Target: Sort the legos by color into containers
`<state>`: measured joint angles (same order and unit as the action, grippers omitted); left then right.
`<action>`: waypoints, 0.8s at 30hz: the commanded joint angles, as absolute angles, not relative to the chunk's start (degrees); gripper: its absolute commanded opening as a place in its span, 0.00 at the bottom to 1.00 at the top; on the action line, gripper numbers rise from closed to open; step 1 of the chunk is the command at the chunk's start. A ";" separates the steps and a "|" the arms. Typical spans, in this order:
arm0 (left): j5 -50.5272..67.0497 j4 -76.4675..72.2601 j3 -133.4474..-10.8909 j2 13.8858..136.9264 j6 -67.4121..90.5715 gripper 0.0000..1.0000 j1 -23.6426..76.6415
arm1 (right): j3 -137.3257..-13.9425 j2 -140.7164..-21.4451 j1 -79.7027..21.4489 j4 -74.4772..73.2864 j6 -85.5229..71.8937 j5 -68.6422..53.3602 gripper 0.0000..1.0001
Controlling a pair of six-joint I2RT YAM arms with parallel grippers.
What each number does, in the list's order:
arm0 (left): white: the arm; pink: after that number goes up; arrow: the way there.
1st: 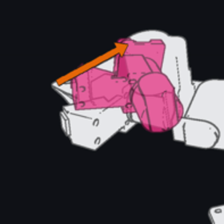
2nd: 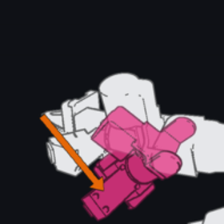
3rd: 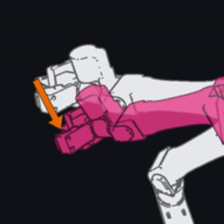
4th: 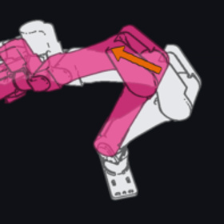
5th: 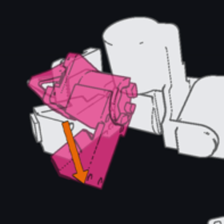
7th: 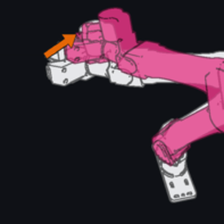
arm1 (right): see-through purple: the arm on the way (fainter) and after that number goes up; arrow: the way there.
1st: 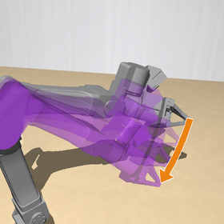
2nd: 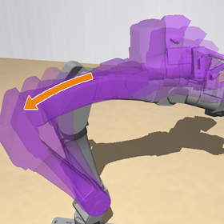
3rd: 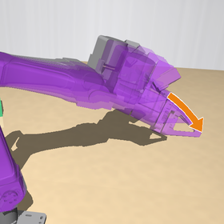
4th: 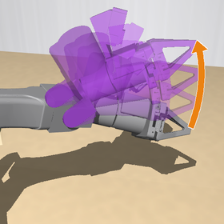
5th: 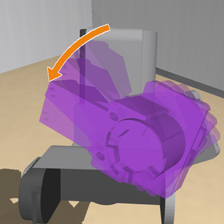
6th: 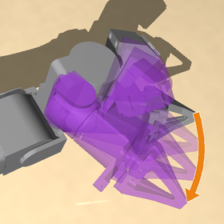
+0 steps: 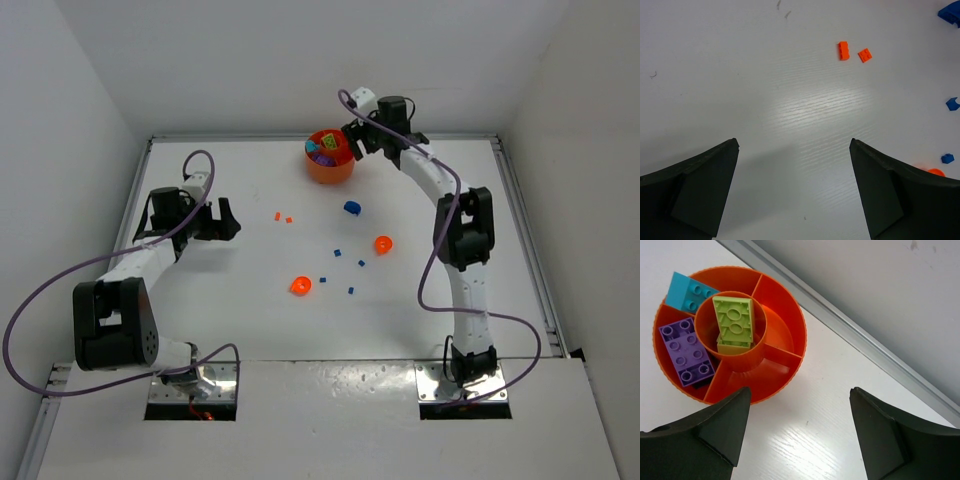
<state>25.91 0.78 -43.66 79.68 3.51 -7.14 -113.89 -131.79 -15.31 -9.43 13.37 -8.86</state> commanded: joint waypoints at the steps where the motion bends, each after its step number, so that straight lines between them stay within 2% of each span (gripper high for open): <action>1: 26.89 -0.62 -45.09 79.10 3.78 1.00 -7.91 | -117.33 -132.80 -16.52 -9.93 15.20 -6.15 0.81; 5: 26.89 -0.62 -45.09 79.10 3.78 1.00 -7.91 | -116.55 -133.33 -17.57 -10.55 15.82 -3.08 0.84; 8: 26.89 -0.62 -45.09 79.10 3.78 1.00 -7.91 | -115.93 -133.33 -18.19 -9.93 15.82 -0.80 0.92; 12: 26.89 -0.62 -45.62 79.63 3.78 1.00 -7.91 | -115.41 -133.86 -19.33 -9.93 15.82 -0.79 0.98; 24: 26.89 0.44 -45.62 79.63 3.25 1.00 -7.91 | -118.48 -137.02 -21.01 -13.54 15.82 -2.98 0.99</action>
<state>25.91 0.95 -43.66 79.68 3.49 -7.14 -115.96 -136.42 -20.43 -12.08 15.46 -1.54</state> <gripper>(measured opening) 0.995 0.985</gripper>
